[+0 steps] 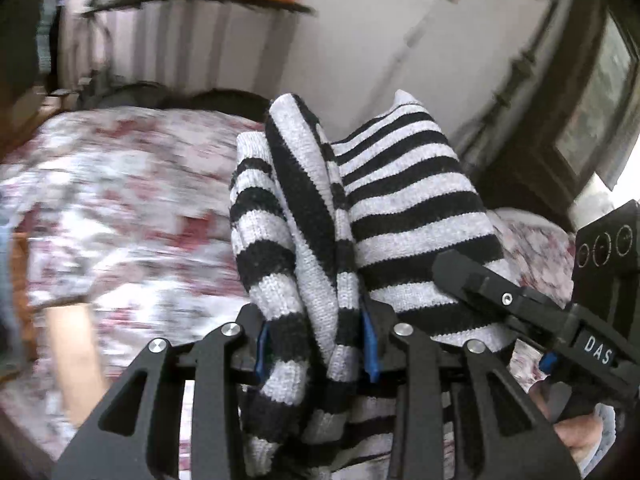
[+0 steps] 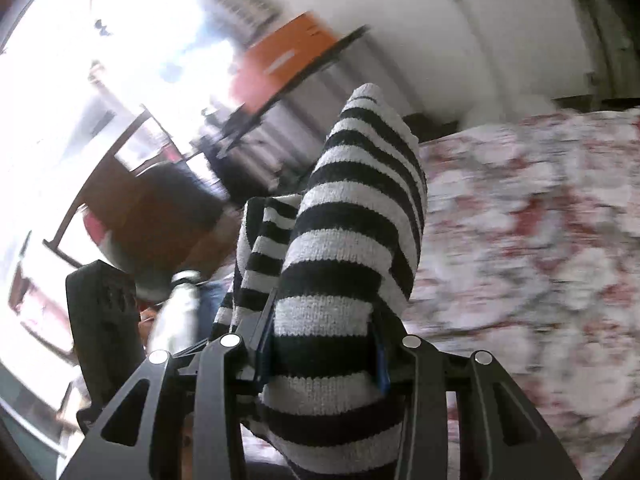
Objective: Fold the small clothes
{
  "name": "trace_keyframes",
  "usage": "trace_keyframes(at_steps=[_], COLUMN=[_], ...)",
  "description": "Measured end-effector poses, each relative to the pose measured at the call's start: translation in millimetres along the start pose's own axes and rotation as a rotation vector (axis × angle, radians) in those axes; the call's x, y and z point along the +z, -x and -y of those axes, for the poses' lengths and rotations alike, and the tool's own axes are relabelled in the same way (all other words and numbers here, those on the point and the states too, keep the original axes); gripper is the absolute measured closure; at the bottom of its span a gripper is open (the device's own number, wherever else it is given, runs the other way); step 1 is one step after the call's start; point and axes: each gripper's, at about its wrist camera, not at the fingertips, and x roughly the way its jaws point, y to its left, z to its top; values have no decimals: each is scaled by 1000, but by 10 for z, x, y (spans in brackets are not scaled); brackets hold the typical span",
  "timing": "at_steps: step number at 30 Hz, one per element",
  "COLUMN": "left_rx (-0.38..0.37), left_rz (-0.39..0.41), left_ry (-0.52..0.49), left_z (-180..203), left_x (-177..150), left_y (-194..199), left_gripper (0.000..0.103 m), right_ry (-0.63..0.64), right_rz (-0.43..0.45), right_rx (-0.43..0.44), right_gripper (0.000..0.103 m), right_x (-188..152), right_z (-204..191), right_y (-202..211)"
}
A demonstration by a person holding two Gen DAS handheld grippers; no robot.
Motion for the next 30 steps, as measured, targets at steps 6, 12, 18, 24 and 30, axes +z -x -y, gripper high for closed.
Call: trace_keyframes(at_steps=[6,12,18,24,30], left_rx=[165,347,499,535,511], left_rz=[115,220,181,80,121], left_ry=[102,187,345,496,586], left_z=[-1128,-2083,-3083,-3831,-4020], left_x=[249,377,182,-291,-349], left_y=[1085,2064,2244,1709,1693], left_gripper=[70,69,65,25,13], right_ry=[105,178,182,138,182], right_rz=[-99,-194,-331,-407,-397], right_rx=[200,393,376,160,133], right_gripper=[64,64,64,49,49], right_x=[47,-25,-369,-683,-578], right_z=[-1275,-2530,-3007,-2598,-2618], right_y=[-839,-1583,-2509,-3082,-3091])
